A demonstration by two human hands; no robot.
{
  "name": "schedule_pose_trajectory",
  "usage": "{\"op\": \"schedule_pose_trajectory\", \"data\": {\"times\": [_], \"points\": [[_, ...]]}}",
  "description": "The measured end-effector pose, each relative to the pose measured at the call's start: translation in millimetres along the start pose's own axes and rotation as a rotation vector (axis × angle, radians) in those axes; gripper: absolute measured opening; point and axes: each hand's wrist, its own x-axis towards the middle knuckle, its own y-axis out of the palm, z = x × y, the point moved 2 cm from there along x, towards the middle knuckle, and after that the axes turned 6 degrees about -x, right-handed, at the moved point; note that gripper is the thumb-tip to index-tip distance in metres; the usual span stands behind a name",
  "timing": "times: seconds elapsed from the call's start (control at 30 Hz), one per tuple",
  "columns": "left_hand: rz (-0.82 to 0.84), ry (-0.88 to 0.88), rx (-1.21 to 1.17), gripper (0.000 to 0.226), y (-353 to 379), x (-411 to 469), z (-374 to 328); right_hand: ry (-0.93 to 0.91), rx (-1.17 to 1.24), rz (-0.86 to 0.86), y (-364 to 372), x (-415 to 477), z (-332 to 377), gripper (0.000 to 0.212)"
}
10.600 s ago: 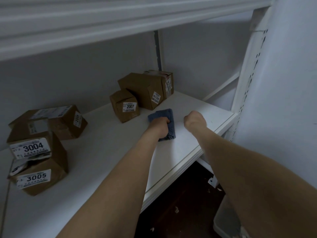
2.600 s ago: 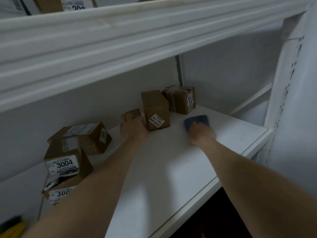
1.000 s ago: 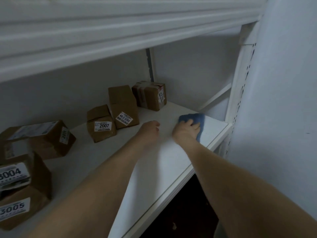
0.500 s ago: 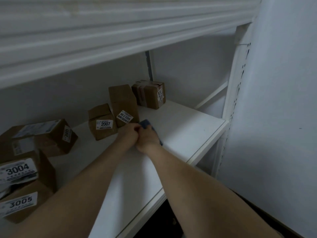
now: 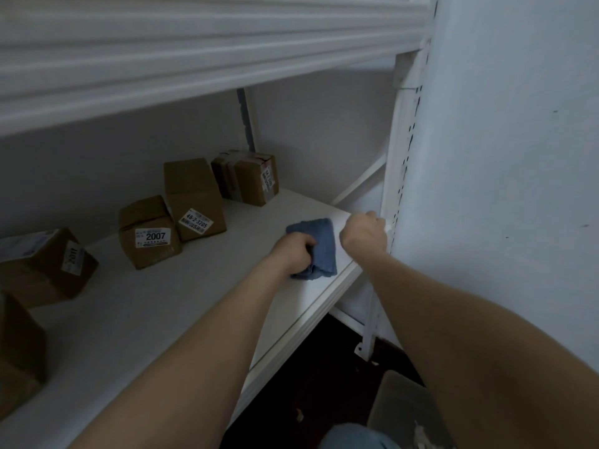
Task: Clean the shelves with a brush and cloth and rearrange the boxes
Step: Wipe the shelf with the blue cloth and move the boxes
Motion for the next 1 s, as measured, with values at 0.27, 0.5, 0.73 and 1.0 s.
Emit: {"op": "schedule_pose_trajectory", "data": {"times": [0.27, 0.5, 0.73, 1.0], "points": [[0.002, -0.002, 0.142, 0.045, 7.6, 5.0, -13.8, -0.097, 0.034, 0.072, 6.9, 5.5, -35.0, 0.034], [-0.008, -0.013, 0.140, 0.044, 7.8, 5.7, -14.0, -0.114, 0.023, 0.065, 9.9, 3.8, -31.0, 0.031], [-0.026, -0.033, 0.150, 0.046, 12.1, 2.9, -15.9, -0.084, -0.021, 0.079, 15.3, 3.0, -26.3, 0.036], [-0.023, -0.039, 0.172, 0.047, 11.8, 4.3, -16.7, -0.137, 0.107, 0.126, 4.1, 5.1, -35.3, 0.043]]}}
